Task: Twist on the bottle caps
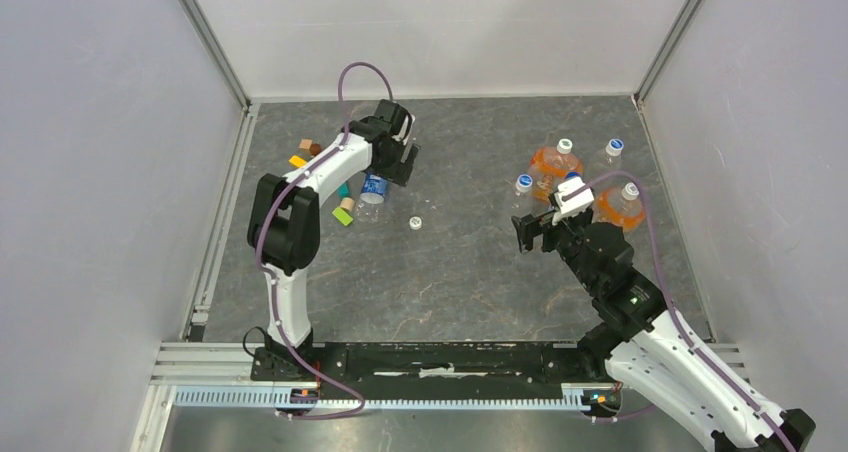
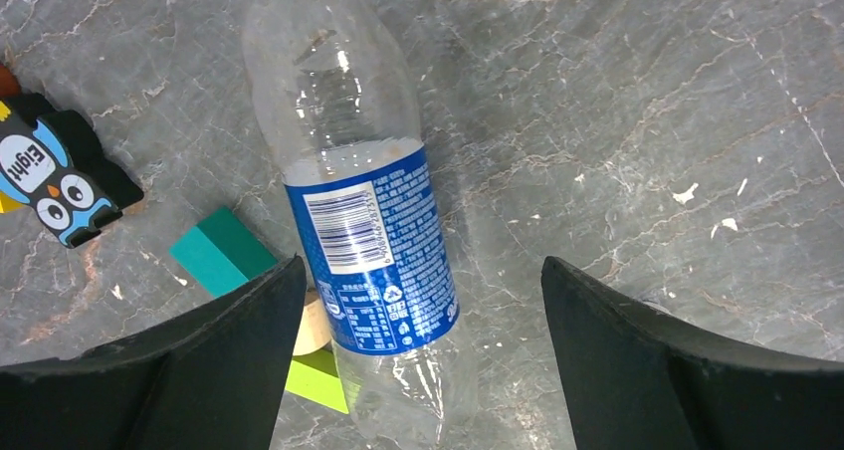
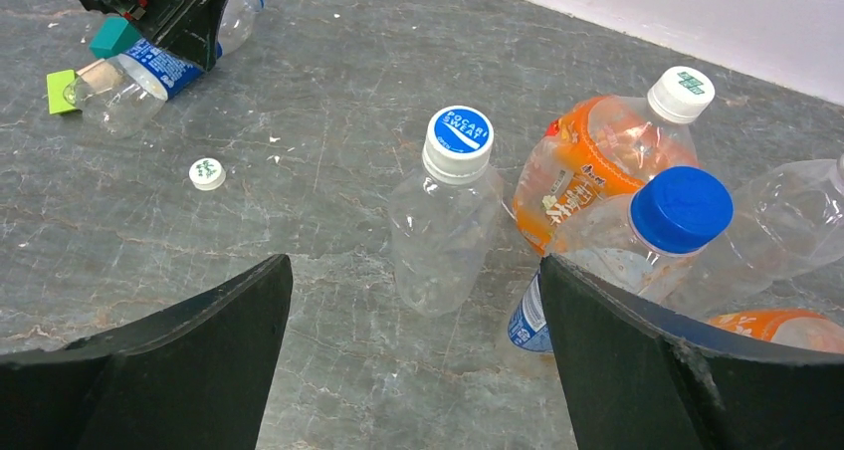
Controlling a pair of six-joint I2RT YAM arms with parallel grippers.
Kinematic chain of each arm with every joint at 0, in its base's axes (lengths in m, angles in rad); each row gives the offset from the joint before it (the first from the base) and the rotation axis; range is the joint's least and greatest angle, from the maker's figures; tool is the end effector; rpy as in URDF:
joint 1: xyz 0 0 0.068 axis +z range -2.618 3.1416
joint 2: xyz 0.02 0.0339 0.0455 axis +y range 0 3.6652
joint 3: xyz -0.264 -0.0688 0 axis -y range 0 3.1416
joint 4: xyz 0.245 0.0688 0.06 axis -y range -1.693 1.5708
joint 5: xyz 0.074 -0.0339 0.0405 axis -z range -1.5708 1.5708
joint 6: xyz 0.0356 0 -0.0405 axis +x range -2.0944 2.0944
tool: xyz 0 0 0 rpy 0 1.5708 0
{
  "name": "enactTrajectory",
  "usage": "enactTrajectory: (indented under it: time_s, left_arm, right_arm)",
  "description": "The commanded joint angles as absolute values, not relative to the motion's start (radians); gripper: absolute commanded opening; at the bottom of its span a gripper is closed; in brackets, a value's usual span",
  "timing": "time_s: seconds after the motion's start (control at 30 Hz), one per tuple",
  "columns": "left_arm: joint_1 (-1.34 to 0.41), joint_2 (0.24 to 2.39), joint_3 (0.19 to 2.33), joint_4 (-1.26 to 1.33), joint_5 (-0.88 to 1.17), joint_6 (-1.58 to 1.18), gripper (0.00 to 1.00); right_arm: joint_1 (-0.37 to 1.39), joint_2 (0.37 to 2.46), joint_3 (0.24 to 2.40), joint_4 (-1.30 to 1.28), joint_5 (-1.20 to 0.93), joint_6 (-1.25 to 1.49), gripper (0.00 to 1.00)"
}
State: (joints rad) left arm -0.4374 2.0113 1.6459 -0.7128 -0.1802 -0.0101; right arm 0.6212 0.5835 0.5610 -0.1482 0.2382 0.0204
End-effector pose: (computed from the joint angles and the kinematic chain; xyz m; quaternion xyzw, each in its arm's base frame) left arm 0.3962 -0.1782 0.2247 0.1834 0.9486 0.0312 0.2561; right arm 0.1293 0.0822 0.2950 -0.1516 0.7480 0.1155 0.6357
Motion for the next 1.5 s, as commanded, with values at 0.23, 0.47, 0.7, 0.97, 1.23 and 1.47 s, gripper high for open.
enactTrajectory:
  time_s: [0.23, 0.47, 0.7, 0.97, 1.23, 1.47]
  left_arm:
    - [-0.342, 1.935, 1.485, -0.517, -0.076, -0.057, 0.91]
    - [-0.307, 1.961, 1.452, -0.473, 0.008, -0.052, 0.88]
    - [-0.302, 1.98, 1.431, -0.461, 0.054, -0.041, 0.8]
    - [-0.302, 1.966, 1.391, -0.43, 0.086, -0.03, 0.65]
    - [-0.304, 1.84, 1.358, -0.412, 0.1, -0.01, 0.61]
    - [-0.304, 1.563, 1.233, -0.315, 0.145, 0.043, 0.58]
  right_arm:
    - [0.619, 0.523, 0.52, -0.117, 0.209, 0.009, 0.98]
    - [0.619, 0.528, 0.515, -0.115, 0.199, 0.009, 0.98]
    - [0.619, 0.52, 0.513, -0.117, 0.201, 0.009, 0.98]
    - [0.62, 0.53, 0.515, -0.115, 0.193, 0.009, 0.98]
    - [0.62, 0.549, 0.54, -0.125, 0.13, 0.008, 0.98]
    - [0.619, 0.604, 0.601, -0.136, 0.044, -0.052, 0.98]
